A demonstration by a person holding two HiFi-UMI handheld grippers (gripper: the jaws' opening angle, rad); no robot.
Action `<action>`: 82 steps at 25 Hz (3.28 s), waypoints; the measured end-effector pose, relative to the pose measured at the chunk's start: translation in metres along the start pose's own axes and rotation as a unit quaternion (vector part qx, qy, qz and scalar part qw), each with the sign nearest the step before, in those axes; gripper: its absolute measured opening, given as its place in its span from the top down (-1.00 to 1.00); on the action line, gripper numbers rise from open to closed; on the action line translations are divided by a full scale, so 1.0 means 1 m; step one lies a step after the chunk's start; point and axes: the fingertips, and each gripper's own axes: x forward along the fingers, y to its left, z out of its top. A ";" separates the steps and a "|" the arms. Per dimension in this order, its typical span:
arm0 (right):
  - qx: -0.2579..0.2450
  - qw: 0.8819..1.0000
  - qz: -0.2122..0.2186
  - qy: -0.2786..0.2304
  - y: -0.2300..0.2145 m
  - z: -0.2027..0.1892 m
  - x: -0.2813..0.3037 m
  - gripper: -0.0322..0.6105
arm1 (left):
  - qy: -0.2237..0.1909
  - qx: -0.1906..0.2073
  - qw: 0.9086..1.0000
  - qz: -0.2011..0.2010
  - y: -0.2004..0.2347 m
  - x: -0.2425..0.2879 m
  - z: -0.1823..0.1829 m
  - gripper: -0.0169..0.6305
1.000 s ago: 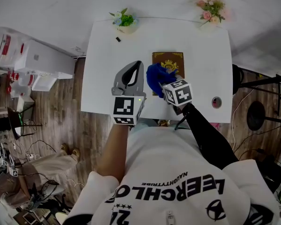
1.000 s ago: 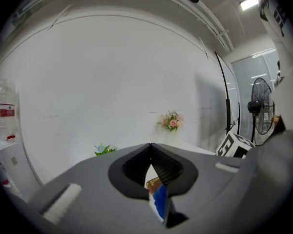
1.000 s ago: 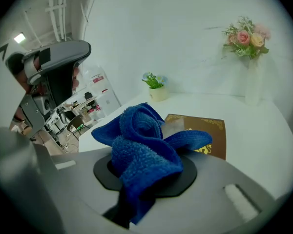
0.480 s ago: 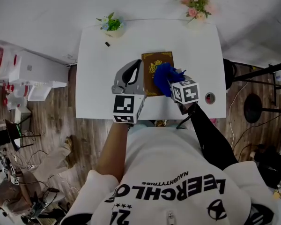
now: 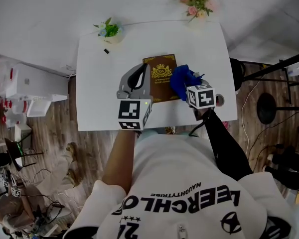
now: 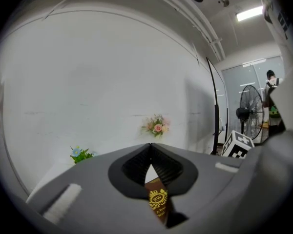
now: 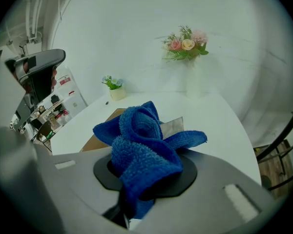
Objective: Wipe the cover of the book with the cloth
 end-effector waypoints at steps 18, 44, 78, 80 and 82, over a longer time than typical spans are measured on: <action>0.011 0.983 0.144 -0.109 0.142 0.034 -0.029 0.62 | -0.004 -0.004 0.999 -0.050 0.024 -0.026 0.001 0.77; 0.082 0.995 -0.052 -0.021 0.022 -0.035 -0.028 0.62 | -0.010 -0.021 0.997 -0.071 0.041 -0.013 -0.009 0.77; -0.060 0.996 0.031 -0.066 0.112 0.095 0.102 0.62 | 0.040 0.000 0.999 -0.021 0.084 0.011 -0.033 0.77; -0.049 0.997 0.012 -0.063 0.093 0.093 0.099 0.62 | 0.040 -0.001 0.999 -0.021 0.082 0.015 -0.034 0.77; -0.038 0.997 -0.008 -0.063 0.074 0.090 0.094 0.62 | 0.038 -0.004 0.999 -0.023 0.080 0.019 -0.033 0.77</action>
